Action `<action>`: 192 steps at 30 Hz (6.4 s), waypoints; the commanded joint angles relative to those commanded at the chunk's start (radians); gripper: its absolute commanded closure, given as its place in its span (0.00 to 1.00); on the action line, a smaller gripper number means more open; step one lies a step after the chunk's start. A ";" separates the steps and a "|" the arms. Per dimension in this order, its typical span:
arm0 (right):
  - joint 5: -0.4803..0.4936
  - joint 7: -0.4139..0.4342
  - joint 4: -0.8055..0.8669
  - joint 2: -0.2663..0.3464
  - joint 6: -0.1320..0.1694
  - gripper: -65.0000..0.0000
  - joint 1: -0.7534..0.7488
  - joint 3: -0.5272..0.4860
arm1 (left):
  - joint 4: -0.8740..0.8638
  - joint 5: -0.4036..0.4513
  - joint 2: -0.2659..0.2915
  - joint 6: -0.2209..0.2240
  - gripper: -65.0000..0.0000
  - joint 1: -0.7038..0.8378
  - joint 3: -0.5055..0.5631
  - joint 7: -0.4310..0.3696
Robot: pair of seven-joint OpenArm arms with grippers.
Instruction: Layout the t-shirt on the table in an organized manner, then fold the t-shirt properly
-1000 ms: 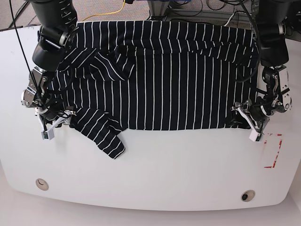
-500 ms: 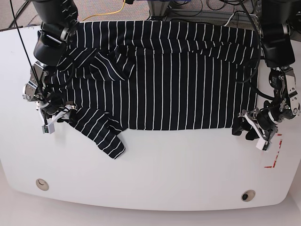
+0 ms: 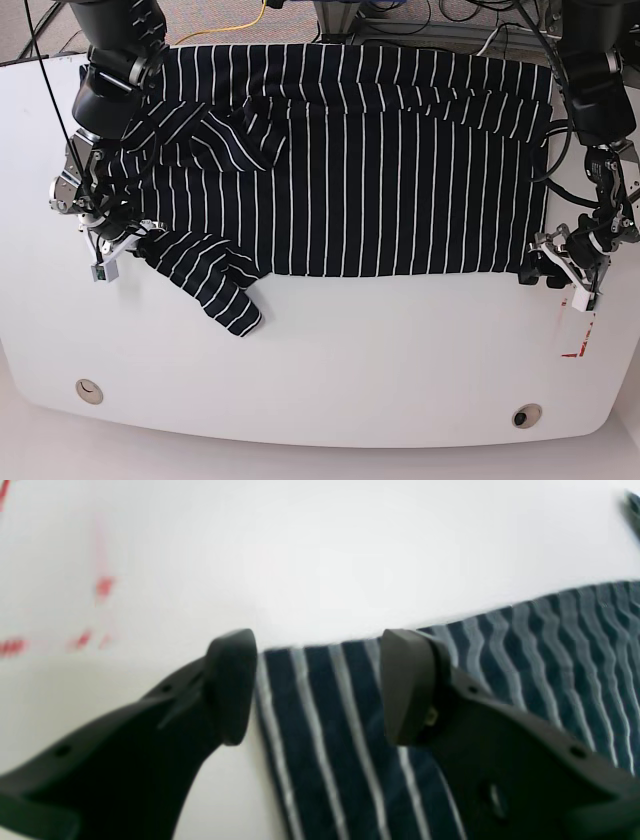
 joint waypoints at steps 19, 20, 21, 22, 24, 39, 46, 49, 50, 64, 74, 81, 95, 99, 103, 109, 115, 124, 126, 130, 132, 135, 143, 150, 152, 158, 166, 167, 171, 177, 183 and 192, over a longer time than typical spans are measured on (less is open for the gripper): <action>0.000 0.000 0.003 0.000 0.000 0.98 0.000 0.000 | -0.184 0.000 -0.009 0.000 0.43 -0.035 0.118 -0.064; 0.002 0.000 0.003 0.000 0.000 0.98 0.000 0.000 | -0.184 0.000 -0.009 0.000 0.43 -0.029 0.118 -0.064; 0.002 0.000 0.003 0.000 0.000 0.98 0.000 0.000 | -0.184 0.000 -0.008 0.000 0.43 -0.018 0.118 -0.064; 0.002 0.000 0.003 0.000 0.000 0.98 0.000 0.000 | -0.184 0.000 -0.008 0.000 0.43 -0.015 0.118 -0.064; 0.002 0.000 0.003 0.000 0.000 0.98 0.000 0.000 | -0.184 0.000 -0.006 0.000 0.43 -0.009 0.120 -0.064; 0.005 0.000 0.006 0.000 0.000 0.99 0.000 0.000 | -0.184 0.000 0.021 0.000 0.78 -0.008 0.121 -0.063; 0.005 -0.002 0.008 0.000 0.000 0.99 0.002 0.000 | -0.184 0.000 0.025 0.021 0.99 -0.008 0.121 -0.064; 0.005 -0.005 0.040 0.002 0.000 1.00 -0.002 0.000 | -0.180 -0.002 0.025 0.038 1.00 -0.006 0.121 -0.064; 0.005 -0.006 0.061 0.002 0.000 1.00 -0.003 0.000 | -0.180 -0.002 0.025 0.033 1.00 -0.006 0.121 -0.064; 0.006 -0.196 0.397 0.000 0.000 1.00 -0.064 0.008 | -0.094 -0.005 0.017 0.000 1.00 0.025 0.117 -0.054; 0.006 -0.301 0.635 0.000 0.000 1.00 -0.160 0.009 | 0.207 -0.005 0.017 0.000 1.00 0.146 -0.003 0.118; 0.008 -0.347 0.783 -0.002 0.000 1.00 -0.244 0.009 | 0.390 -0.006 0.018 0.000 1.00 0.219 -0.055 0.233; 0.006 -0.483 1.065 -0.055 0.000 1.00 -0.422 0.071 | 0.609 -0.006 0.020 0.000 1.00 0.354 -0.176 0.419; 0.006 -0.517 1.085 -0.095 0.000 1.00 -0.457 0.115 | 0.658 -0.006 0.020 0.000 1.00 0.396 -0.176 0.448; 0.006 -0.559 1.085 -0.120 0.000 1.00 -0.500 0.173 | 0.709 -0.006 0.021 0.000 1.00 0.445 -0.176 0.479; 0.006 -0.575 1.085 -0.178 0.000 1.00 -0.566 0.232 | 0.766 -0.006 0.021 0.000 1.00 0.516 -0.176 0.528; 0.006 -0.575 1.085 -0.195 0.000 1.00 -0.618 0.239 | 0.827 -0.006 0.021 0.000 1.00 0.615 -0.176 0.532; 0.002 -0.574 1.082 -0.196 0.000 0.84 -0.626 0.241 | 0.841 -0.006 0.020 0.000 1.00 0.695 -0.175 0.532; 0.000 -0.574 1.082 -0.196 0.000 0.69 -0.626 0.241 | 0.841 -0.006 0.018 0.000 1.00 0.707 -0.175 0.532; -0.002 -0.574 1.082 -0.196 0.000 0.35 -0.640 0.242 | 0.841 -0.006 0.017 0.000 0.80 0.724 -0.175 0.532; -0.002 -0.574 1.083 -0.195 0.000 0.22 -0.649 0.242 | 0.841 -0.005 0.015 0.000 0.65 0.736 -0.175 0.532; 0.000 -0.574 1.085 -0.192 0.000 0.14 -0.654 0.242 | 0.841 -0.003 0.011 0.000 0.50 0.744 -0.175 0.532; 0.023 -0.578 1.097 -0.196 0.000 0.14 -0.643 0.288 | 0.878 -0.006 -0.044 0.000 0.44 0.752 -0.176 0.532; 0.249 -0.575 1.094 -0.195 0.000 0.23 -0.598 0.293 | 0.997 -0.025 -0.021 0.000 0.44 0.717 -0.196 0.532; 0.298 -0.575 1.092 -0.195 0.000 0.32 -0.589 0.292 | 1.003 -0.054 0.005 0.000 0.44 0.707 -0.204 0.532; 0.393 -0.580 1.083 -0.198 0.000 0.74 -0.591 0.216 | 1.002 -0.112 0.071 0.000 0.45 0.704 -0.216 0.532; 0.345 -0.575 1.005 -0.249 0.000 0.97 -0.624 0.149 | 0.984 0.078 0.198 0.000 0.81 0.704 -0.180 0.529; 0.339 -0.575 0.991 -0.253 0.000 0.97 -0.624 0.149 | 0.977 0.097 0.203 0.000 0.82 0.703 -0.167 0.529; 0.318 -0.571 0.914 -0.255 0.000 0.97 -0.621 0.147 | 0.933 0.158 0.207 0.000 0.83 0.700 -0.104 0.526; 0.302 -0.499 0.796 -0.212 0.000 0.97 -0.617 0.107 | 0.812 0.163 0.201 0.000 0.83 0.690 -0.089 0.456; 0.224 -0.367 0.621 -0.175 0.000 0.97 -0.566 0.086 | 0.651 0.180 0.166 0.000 0.83 0.588 -0.068 0.423; 0.110 -0.238 0.408 -0.109 0.000 0.97 -0.413 0.084 | 0.457 0.213 0.137 0.000 0.83 0.382 -0.034 0.410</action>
